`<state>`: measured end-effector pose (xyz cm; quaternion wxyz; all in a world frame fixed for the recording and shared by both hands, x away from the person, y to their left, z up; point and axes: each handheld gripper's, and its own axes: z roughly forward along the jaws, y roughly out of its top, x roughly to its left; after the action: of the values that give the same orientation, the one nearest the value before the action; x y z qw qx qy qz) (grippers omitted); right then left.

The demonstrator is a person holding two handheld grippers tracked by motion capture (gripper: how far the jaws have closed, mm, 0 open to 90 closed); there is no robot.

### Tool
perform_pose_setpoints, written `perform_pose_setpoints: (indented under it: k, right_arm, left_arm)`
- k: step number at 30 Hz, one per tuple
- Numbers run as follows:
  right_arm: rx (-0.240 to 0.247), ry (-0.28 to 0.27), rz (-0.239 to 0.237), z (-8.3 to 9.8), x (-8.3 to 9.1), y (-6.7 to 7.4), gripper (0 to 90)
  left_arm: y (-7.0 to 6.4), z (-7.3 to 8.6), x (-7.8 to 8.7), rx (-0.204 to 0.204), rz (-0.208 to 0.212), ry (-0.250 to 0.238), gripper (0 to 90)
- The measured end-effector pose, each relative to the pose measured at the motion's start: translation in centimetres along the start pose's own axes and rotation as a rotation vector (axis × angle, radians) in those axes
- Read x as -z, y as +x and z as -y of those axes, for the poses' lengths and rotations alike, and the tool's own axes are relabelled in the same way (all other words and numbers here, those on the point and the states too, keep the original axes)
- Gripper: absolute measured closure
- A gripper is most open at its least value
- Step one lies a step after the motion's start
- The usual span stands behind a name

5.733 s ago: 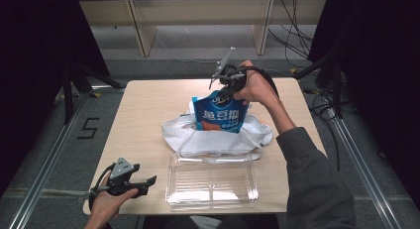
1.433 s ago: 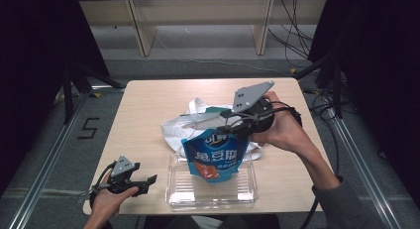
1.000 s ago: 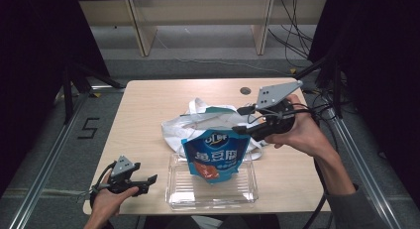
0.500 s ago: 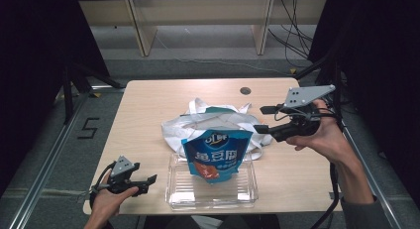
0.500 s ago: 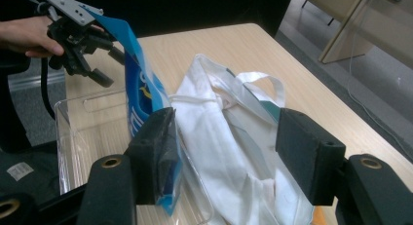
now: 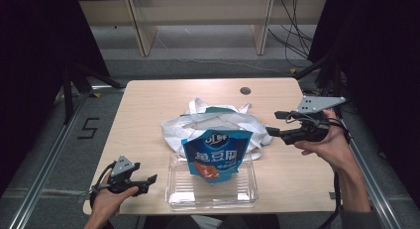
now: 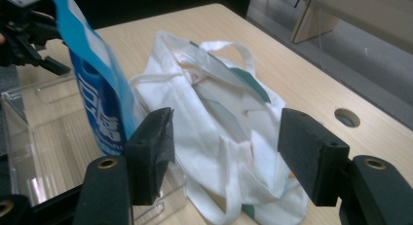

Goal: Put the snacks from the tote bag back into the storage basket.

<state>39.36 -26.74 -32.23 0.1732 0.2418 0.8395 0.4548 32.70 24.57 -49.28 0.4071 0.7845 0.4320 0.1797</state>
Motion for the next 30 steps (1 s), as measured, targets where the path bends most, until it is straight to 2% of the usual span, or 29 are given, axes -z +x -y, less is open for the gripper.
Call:
perform_pose_setpoints:
  k: [1, 2, 3, 5, 6, 7, 8, 9, 11, 12, 14, 18, 19, 21, 22, 24, 25, 26, 27, 30]
  right_arm:
    - [-0.012, -0.004, 0.005, 0.5, -0.3, -0.1, 38.8]
    - [-0.021, 0.006, 0.007, 0.9, -0.7, -0.2, 37.9]
    - [-0.019, 0.041, 0.004, 1.1, -0.8, -0.6, 37.8]
    - [-0.033, 0.022, 0.019, 1.6, -1.1, -1.2, 37.8]
    - [-0.052, 0.037, 0.016, 1.9, -1.1, -1.4, 37.7]
    - [-0.043, 0.038, 0.022, 2.1, -1.2, -1.8, 37.4]
    - [-0.064, 0.045, 0.024, 2.2, -1.3, -1.8, 37.1]
    - [-0.06, 0.023, 0.041, 2.6, -1.7, -2.1, 36.9]
    - [-0.084, 0.054, 0.034, 2.8, -1.8, -2.2, 36.5]
    - [-0.069, 0.041, 0.046, 3.0, -2.1, -2.3, 36.0]
    - [-0.094, 0.075, 0.049, 3.4, -2.4, -2.3, 34.7]
    - [-0.102, 0.097, 0.049, 4.4, -3.2, -2.6, 33.1]
    - [-0.11, 0.087, 0.063, 4.7, -3.5, -2.6, 31.8]
    - [-0.138, 0.104, 0.061, 5.1, -3.7, -2.5, 30.7]
    - [-0.128, 0.11, 0.061, 5.2, -3.7, -2.6, 30.4]
    - [-0.143, 0.128, 0.059, 5.4, -3.8, -2.5, 29.5]
    - [-0.132, 0.124, 0.061, 5.5, -3.8, -2.5, 29.4]
    - [-0.149, 0.119, 0.065, 5.6, -3.9, -2.4, 29.0]
    - [-0.135, 0.126, 0.062, 5.6, -3.8, -2.5, 28.7]
    - [-0.137, 0.122, 0.068, 6.0, -4.0, -2.6, 28.3]
  left_arm:
    - [-0.2, 0.0, -0.2, 0.027, 0.0, -0.016, 19.3]
    - [-0.2, 0.0, -0.3, 0.033, -0.001, -0.022, 19.3]
    - [-0.2, 0.0, -0.3, 0.039, -0.002, -0.025, 19.3]
    - [-0.1, 0.0, -0.4, 0.026, 0.0, -0.023, 19.3]
    - [-0.1, 0.0, -0.3, 0.027, -0.005, -0.019, 19.3]
    - [-0.1, 0.0, -0.3, 0.023, -0.008, -0.017, 19.3]
    - [-0.2, 0.0, -0.2, 0.035, -0.008, -0.019, 19.3]
    - [-0.2, 0.0, -0.2, 0.032, -0.005, -0.018, 19.3]
    - [-0.2, 0.0, -0.2, 0.036, -0.004, -0.018, 19.3]
    - [-0.2, 0.0, -0.1, 0.031, -0.003, -0.02, 19.3]
    - [-0.1, 0.0, -0.2, 0.035, -0.005, -0.022, 19.3]
    - [-0.1, -0.1, -0.2, 0.031, -0.003, -0.02, 19.3]
    - [-0.1, -0.1, -0.2, 0.03, -0.001, -0.02, 19.3]
    - [-0.2, 0.0, -0.2, 0.023, 0.002, -0.024, 19.3]
    - [-0.2, -0.1, -0.2, 0.023, -0.003, -0.022, 19.3]
    - [-0.2, 0.0, -0.2, 0.029, 0.0, -0.023, 19.3]
    - [-0.3, 0.0, -0.2, 0.033, 0.002, -0.025, 19.3]
    - [-0.2, 0.0, -0.2, 0.033, -0.001, -0.024, 19.3]
    - [-0.2, 0.0, -0.2, 0.03, -0.001, -0.019, 19.3]
    - [-0.3, 0.0, -0.2, 0.027, 0.0, -0.03, 19.3]
